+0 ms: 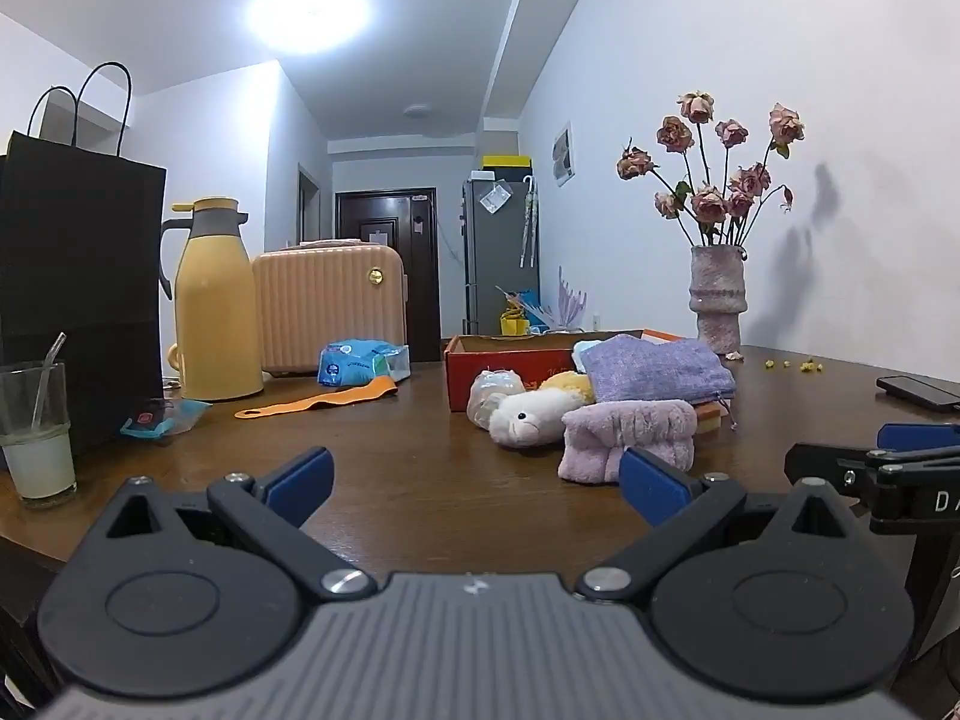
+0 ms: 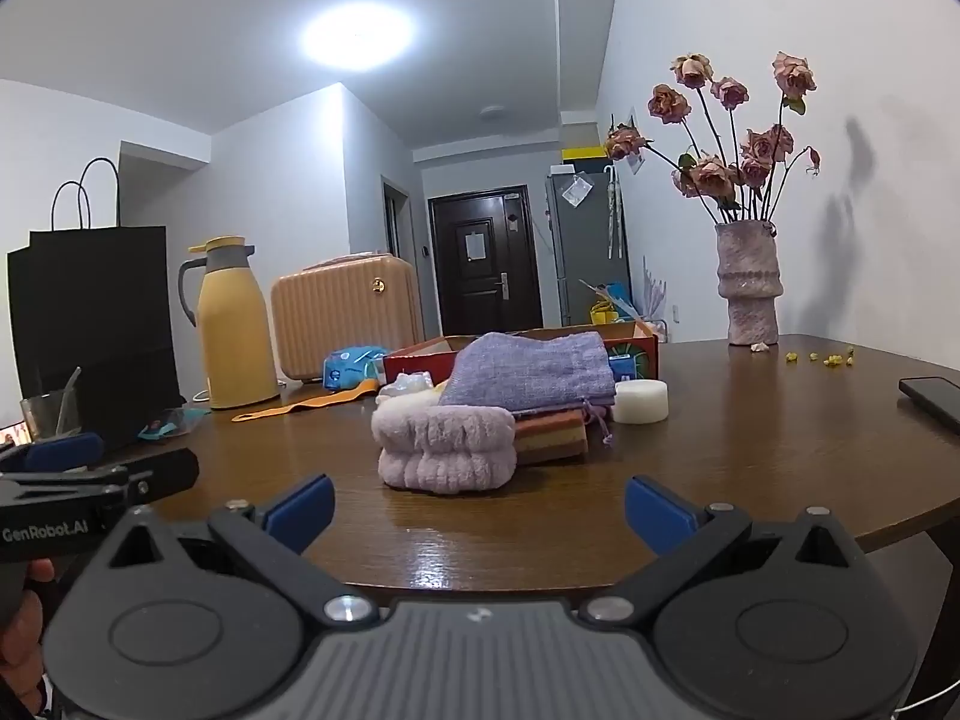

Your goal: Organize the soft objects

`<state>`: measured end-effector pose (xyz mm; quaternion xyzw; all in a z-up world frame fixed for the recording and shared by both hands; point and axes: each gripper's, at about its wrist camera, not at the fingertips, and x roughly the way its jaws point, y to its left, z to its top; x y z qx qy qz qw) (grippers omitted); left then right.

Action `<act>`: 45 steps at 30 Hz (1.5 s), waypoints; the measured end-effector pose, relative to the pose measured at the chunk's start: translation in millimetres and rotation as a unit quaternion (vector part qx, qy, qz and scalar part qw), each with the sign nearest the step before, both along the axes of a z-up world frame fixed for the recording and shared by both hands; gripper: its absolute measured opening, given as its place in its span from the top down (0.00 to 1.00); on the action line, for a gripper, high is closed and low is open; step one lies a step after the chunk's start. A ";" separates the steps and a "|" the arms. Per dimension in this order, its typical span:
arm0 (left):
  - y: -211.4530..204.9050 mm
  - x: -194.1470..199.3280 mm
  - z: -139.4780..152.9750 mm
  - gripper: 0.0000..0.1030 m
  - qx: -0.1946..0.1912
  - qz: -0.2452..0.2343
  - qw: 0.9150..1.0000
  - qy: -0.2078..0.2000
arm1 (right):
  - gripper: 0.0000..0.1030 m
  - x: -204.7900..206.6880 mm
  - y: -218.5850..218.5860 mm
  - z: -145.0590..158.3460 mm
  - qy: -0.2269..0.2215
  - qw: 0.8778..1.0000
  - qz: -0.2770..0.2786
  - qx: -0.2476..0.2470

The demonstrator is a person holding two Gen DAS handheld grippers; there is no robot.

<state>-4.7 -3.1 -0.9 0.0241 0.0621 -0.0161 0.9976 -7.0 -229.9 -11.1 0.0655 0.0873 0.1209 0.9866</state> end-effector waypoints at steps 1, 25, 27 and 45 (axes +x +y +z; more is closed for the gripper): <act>-0.1 -0.8 0.2 0.00 0.000 0.000 1.000 -0.001 | 0.00 0.1 0.3 0.1 -0.001 1.000 -0.001 -0.002; 0.8 -0.1 1.5 0.00 -0.003 0.004 1.000 -0.001 | 0.00 1.2 -0.8 0.5 -0.001 1.000 -0.004 -0.002; 0.8 0.0 1.6 0.00 -0.003 0.004 1.000 0.000 | 0.00 1.2 -0.8 0.3 -0.001 1.000 -0.004 -0.002; 1.5 -0.2 1.7 0.00 -0.004 0.004 1.000 -0.001 | 0.00 2.1 -1.5 -1.6 0.004 1.000 -0.005 0.001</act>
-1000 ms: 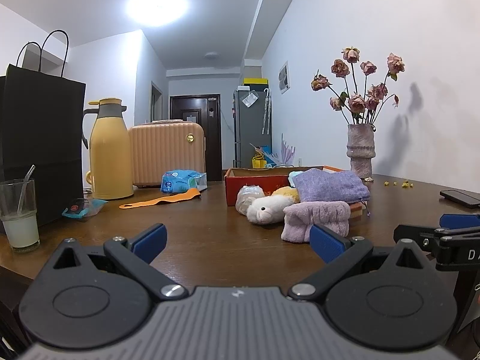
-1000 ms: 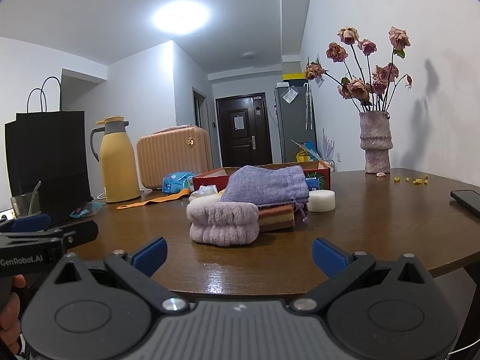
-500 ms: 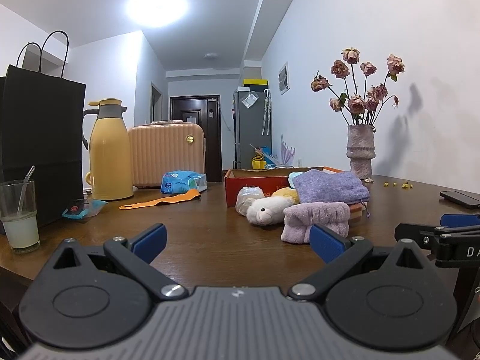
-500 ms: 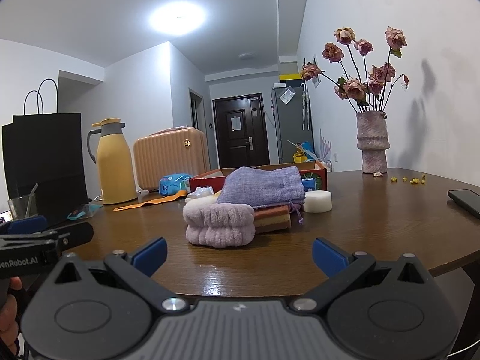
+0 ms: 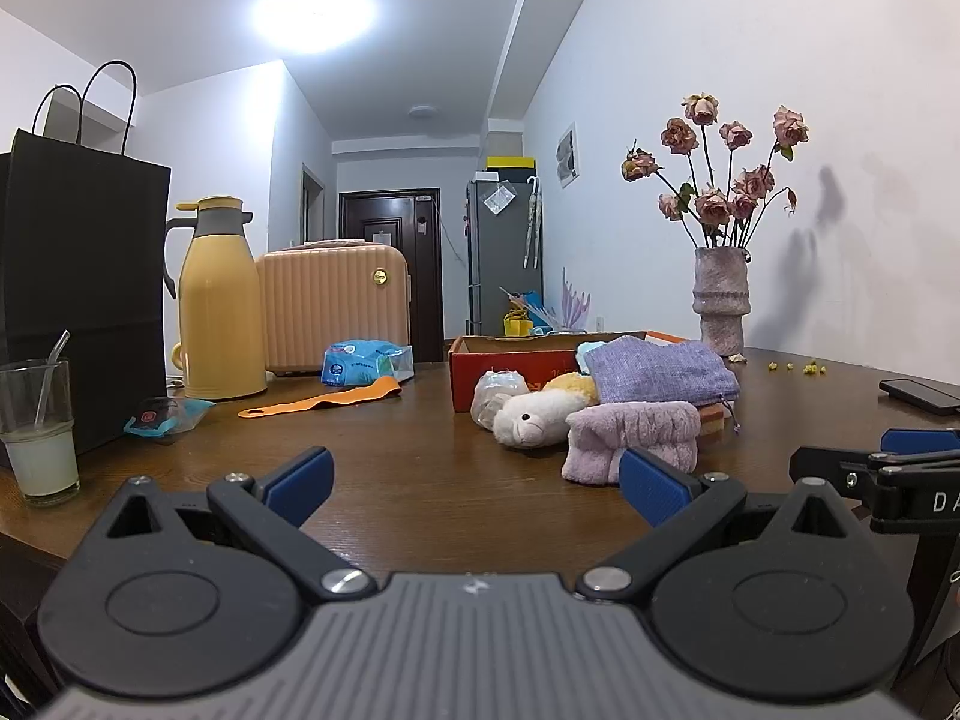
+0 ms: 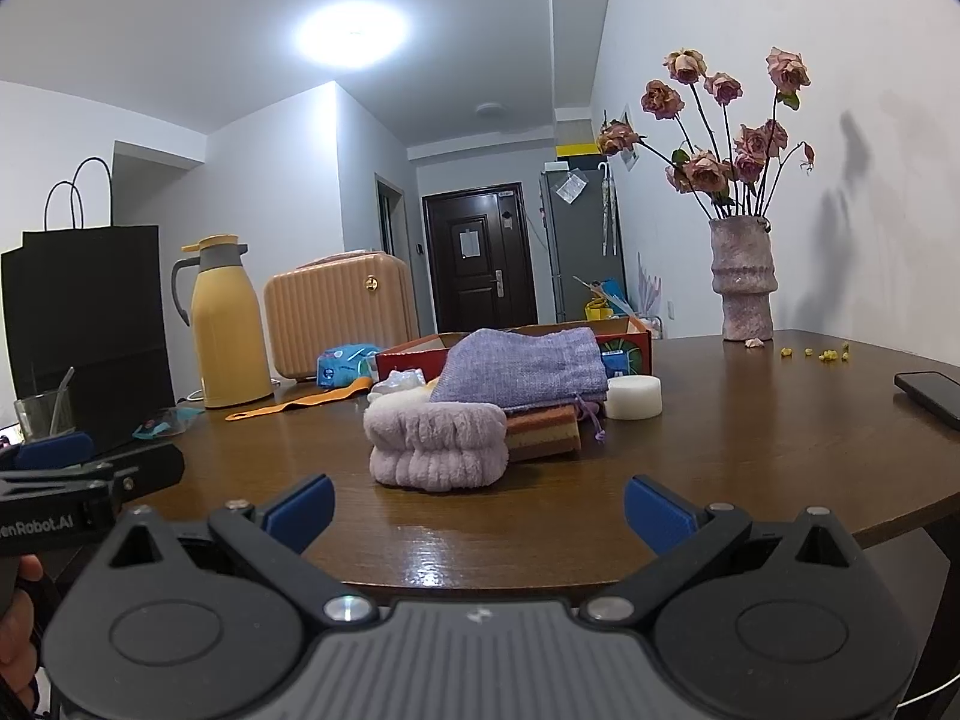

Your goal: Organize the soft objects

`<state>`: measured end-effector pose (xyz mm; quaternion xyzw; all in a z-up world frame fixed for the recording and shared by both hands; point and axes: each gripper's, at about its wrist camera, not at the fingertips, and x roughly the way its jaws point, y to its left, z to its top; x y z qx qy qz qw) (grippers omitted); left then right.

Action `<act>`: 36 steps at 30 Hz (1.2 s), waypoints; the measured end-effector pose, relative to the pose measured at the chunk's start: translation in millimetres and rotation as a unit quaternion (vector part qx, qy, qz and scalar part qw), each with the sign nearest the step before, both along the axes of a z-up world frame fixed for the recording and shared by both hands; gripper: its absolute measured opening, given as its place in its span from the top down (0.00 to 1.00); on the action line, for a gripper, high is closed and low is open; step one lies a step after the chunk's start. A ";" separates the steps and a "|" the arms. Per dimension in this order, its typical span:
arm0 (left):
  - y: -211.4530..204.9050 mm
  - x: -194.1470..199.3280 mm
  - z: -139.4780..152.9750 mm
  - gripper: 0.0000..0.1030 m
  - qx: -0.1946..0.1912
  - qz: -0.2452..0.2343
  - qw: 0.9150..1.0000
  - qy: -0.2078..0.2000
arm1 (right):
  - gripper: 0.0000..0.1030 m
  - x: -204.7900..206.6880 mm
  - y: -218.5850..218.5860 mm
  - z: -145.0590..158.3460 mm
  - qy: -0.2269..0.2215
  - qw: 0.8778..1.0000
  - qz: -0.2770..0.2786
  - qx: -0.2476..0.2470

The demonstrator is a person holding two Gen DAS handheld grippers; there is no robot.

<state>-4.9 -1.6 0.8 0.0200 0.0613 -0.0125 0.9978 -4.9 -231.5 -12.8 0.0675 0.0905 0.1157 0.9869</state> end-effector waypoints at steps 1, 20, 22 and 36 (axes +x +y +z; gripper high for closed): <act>0.0 0.1 0.0 0.00 0.000 0.000 1.000 0.000 | 0.00 0.1 -0.3 0.2 0.000 1.000 0.000 0.000; -0.4 -0.1 0.1 0.00 0.000 0.000 1.000 0.000 | 0.00 0.7 -0.8 -0.2 0.001 1.000 0.000 0.000; -0.5 0.0 0.1 0.00 0.000 0.000 1.000 0.001 | 0.00 0.6 -0.8 -0.3 0.001 1.000 0.001 0.000; 0.7 4.0 -4.5 0.00 -0.006 -0.003 1.000 0.010 | 0.00 2.2 -2.6 0.6 0.003 1.000 -0.002 0.006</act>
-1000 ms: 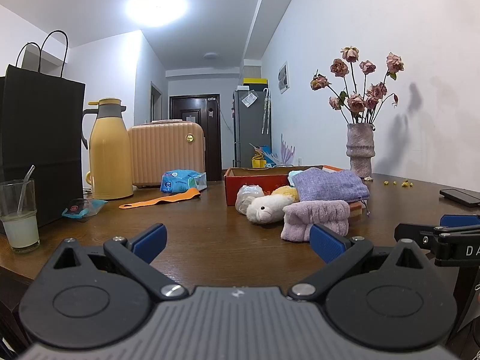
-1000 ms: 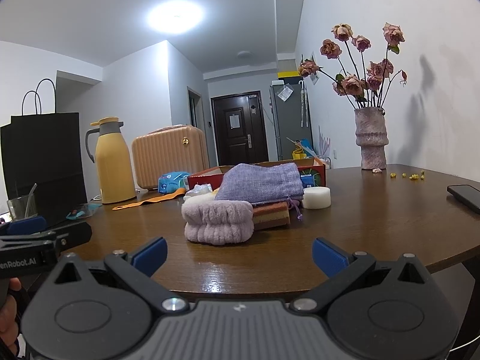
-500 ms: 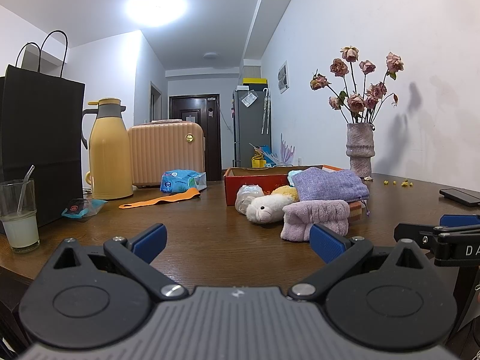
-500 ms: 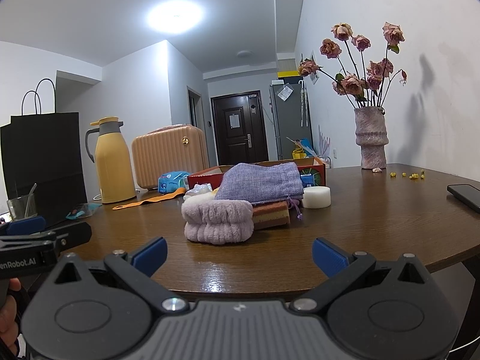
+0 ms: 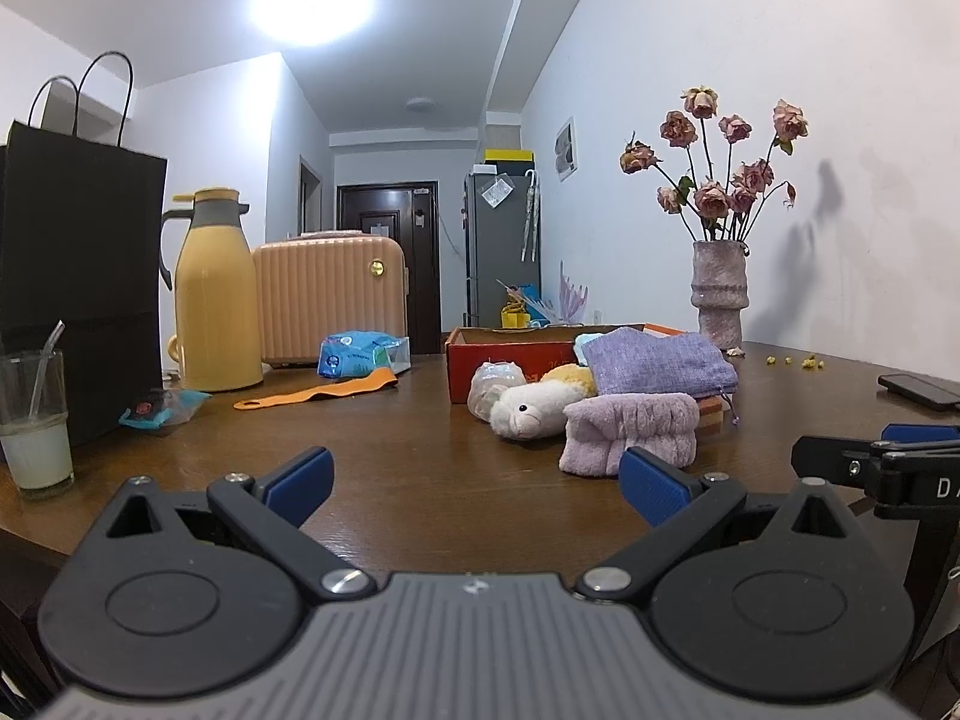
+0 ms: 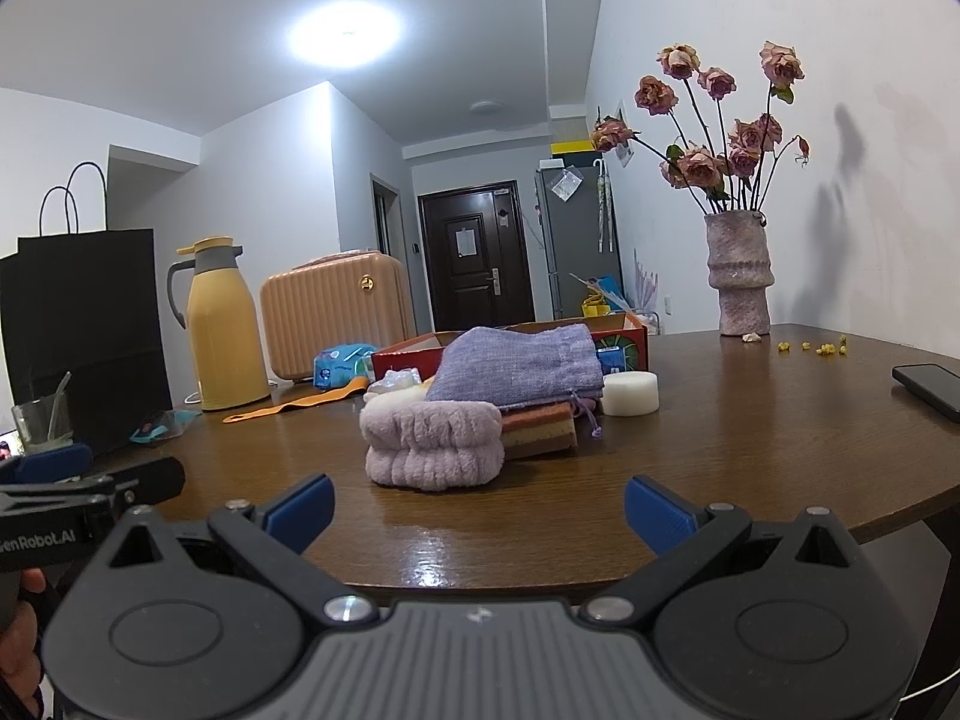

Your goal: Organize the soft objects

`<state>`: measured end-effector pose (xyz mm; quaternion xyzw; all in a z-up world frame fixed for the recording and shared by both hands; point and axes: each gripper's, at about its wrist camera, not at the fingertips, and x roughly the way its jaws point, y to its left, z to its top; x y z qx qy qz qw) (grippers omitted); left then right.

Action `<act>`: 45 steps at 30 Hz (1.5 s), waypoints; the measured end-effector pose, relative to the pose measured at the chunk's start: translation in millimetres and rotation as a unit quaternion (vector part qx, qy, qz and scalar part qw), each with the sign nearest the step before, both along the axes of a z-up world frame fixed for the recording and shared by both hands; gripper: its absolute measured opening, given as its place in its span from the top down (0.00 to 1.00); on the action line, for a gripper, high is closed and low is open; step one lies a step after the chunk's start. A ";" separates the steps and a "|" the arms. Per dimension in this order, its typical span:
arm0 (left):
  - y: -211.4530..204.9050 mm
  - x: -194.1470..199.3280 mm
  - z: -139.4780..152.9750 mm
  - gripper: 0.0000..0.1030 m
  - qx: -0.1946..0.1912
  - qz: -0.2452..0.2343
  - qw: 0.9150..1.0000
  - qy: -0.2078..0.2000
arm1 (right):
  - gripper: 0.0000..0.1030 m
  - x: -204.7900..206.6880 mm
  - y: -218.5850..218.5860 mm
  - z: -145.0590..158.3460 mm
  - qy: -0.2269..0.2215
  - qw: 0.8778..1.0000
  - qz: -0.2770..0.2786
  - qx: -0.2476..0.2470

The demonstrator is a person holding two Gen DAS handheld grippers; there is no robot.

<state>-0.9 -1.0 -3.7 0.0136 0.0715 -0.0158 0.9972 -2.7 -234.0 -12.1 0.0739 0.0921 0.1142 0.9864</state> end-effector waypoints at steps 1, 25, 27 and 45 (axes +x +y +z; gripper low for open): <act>0.9 3.5 -1.1 0.00 -0.006 -0.001 1.000 0.006 | 0.00 1.0 -0.7 0.8 0.000 1.000 0.001 0.001; -17.3 182.3 39.6 0.03 -0.114 -0.103 0.984 0.095 | 0.07 155.4 -36.4 41.8 0.020 0.999 0.000 0.035; -26.8 200.0 39.4 0.13 -0.114 -0.136 0.979 0.103 | 0.18 178.4 -43.6 41.8 0.043 0.998 0.006 0.050; -35.3 218.8 66.8 0.81 -0.159 -0.223 0.952 0.134 | 0.78 196.5 -48.6 60.8 0.036 0.992 0.060 0.103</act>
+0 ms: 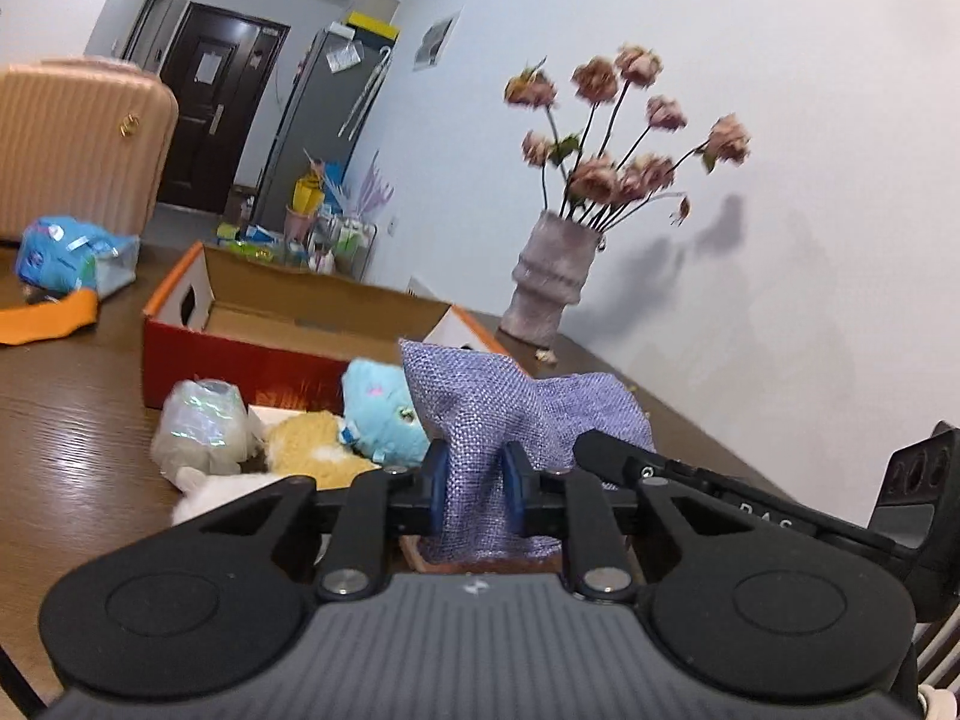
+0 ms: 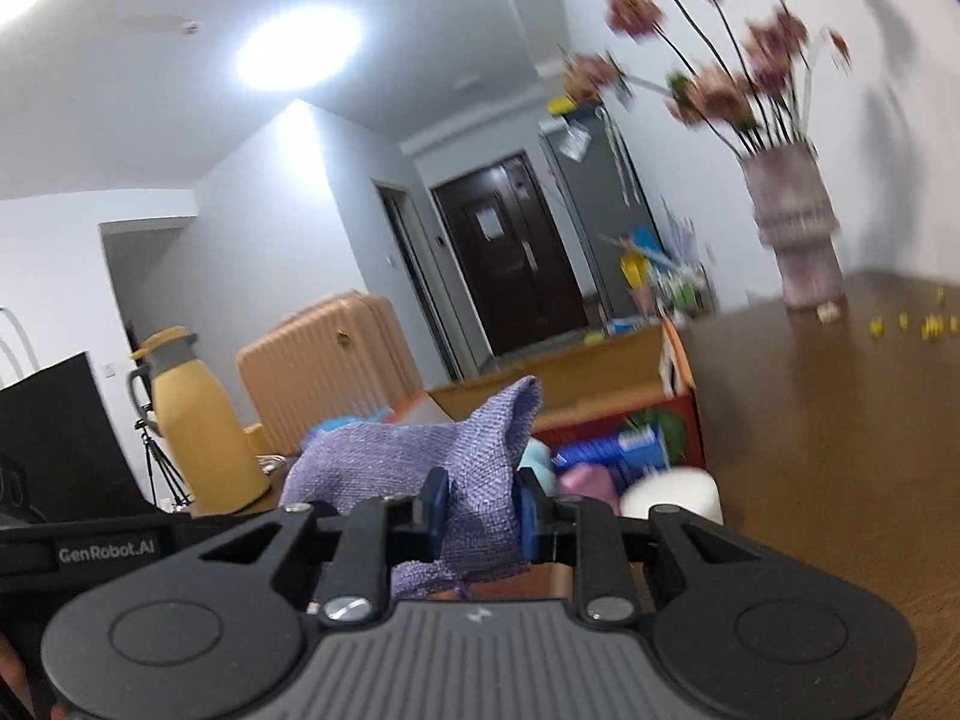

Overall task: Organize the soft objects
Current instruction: 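Grasp the purple cloth bag with both grippers together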

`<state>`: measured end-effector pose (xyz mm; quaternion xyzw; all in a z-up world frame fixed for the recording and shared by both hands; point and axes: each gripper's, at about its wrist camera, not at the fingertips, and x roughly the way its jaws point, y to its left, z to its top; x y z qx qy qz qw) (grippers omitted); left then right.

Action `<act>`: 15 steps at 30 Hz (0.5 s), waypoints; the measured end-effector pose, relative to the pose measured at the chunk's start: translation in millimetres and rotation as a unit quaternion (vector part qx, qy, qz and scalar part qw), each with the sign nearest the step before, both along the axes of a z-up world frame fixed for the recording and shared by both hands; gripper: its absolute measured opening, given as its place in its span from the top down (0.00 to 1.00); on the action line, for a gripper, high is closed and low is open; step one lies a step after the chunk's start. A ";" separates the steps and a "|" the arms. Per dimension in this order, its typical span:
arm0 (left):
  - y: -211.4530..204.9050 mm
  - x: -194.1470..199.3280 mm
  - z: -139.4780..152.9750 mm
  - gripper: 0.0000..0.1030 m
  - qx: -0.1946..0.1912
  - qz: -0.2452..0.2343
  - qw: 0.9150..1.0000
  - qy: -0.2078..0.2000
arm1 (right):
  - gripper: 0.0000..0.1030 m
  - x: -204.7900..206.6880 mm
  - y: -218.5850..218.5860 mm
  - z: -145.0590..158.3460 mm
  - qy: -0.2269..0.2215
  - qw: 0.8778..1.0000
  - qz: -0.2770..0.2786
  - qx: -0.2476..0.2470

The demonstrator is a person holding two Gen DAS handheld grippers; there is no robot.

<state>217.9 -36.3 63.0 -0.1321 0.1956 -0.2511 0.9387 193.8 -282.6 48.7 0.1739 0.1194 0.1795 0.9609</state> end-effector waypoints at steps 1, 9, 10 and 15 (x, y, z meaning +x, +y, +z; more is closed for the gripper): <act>3.9 -11.1 4.1 0.81 -0.004 -0.001 1.000 -0.004 | 0.78 -12.0 3.9 7.0 -0.012 1.000 0.007 -0.004; 40.1 -95.8 -22.0 0.81 -0.034 0.011 0.999 0.034 | 0.78 -85.8 36.7 -7.4 -0.009 0.997 0.051 -0.053; 42.2 -103.3 -26.9 0.81 -0.032 0.015 0.999 0.040 | 0.78 -90.1 39.3 -12.3 -0.001 0.997 0.055 -0.054; 45.9 -115.5 -40.3 0.83 -0.010 0.023 0.998 0.051 | 0.78 -105.2 55.1 -31.9 0.026 0.995 0.066 -0.072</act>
